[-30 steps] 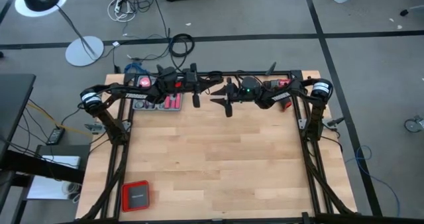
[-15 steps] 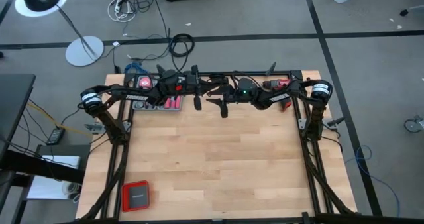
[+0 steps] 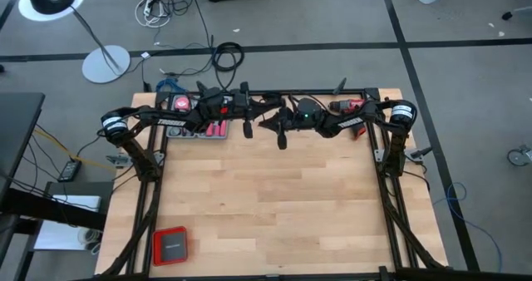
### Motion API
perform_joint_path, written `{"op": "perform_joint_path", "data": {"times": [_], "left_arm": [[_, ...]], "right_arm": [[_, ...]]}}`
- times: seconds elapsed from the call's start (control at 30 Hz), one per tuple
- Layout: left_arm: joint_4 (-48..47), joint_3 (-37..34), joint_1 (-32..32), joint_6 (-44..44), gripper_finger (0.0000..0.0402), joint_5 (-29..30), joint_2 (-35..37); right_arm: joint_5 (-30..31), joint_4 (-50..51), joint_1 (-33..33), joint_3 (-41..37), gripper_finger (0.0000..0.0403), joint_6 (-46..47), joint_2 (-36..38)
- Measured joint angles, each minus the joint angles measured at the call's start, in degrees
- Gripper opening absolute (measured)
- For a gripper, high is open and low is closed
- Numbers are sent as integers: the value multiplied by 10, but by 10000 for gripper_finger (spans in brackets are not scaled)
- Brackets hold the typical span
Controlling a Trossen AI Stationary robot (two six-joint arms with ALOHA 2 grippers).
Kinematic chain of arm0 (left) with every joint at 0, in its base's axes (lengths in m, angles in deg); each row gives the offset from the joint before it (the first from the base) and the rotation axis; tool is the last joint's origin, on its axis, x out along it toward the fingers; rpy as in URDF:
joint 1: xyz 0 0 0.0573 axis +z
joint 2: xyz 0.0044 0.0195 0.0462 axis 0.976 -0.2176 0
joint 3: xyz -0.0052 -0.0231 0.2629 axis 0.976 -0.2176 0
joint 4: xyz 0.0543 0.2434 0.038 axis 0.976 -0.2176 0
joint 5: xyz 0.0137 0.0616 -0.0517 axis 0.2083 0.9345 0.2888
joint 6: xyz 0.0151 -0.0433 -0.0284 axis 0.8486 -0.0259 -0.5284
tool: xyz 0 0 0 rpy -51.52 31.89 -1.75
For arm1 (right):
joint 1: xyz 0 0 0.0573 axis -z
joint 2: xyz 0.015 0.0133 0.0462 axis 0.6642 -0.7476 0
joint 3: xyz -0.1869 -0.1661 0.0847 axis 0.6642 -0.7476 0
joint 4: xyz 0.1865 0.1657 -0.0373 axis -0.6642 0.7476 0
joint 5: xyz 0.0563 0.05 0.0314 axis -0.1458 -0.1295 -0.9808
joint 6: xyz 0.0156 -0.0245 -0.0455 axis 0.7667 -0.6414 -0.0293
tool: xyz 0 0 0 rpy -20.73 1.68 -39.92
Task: Coil cords
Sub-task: Coil the black wire on the spool
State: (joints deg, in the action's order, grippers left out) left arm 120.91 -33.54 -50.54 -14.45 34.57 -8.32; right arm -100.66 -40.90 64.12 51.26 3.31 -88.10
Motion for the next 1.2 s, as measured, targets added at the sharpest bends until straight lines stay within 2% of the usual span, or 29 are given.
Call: {"op": "perform_joint_path", "data": {"times": [0.17, 0.27, 0.47, 0.67, 0.9, 1.2], "left_arm": [[-6, 0, 3, -13, 8, -22, 0], [-34, 0, 13, -23, 8, -42, 0], [-73, 0, 29, -48, 8, -83, 0], [-102, 0, 32, -74, 8, -131, 0], [-122, 0, 32, -75, 8, -148, 0], [-180, 0, 30, -43, 8, -155, 0]], "right_arm": [[-19, 8, 7, -4, 6, 2, 1], [-40, 44, 18, -12, 6, 1, 18], [-74, 165, 33, -24, 3, -52, 88], [-92, 333, 47, -24, 3, -104, 157], [-118, 447, 57, -25, 3, -120, 202], [-192, 474, 58, -55, 3, -151, 271]]}}
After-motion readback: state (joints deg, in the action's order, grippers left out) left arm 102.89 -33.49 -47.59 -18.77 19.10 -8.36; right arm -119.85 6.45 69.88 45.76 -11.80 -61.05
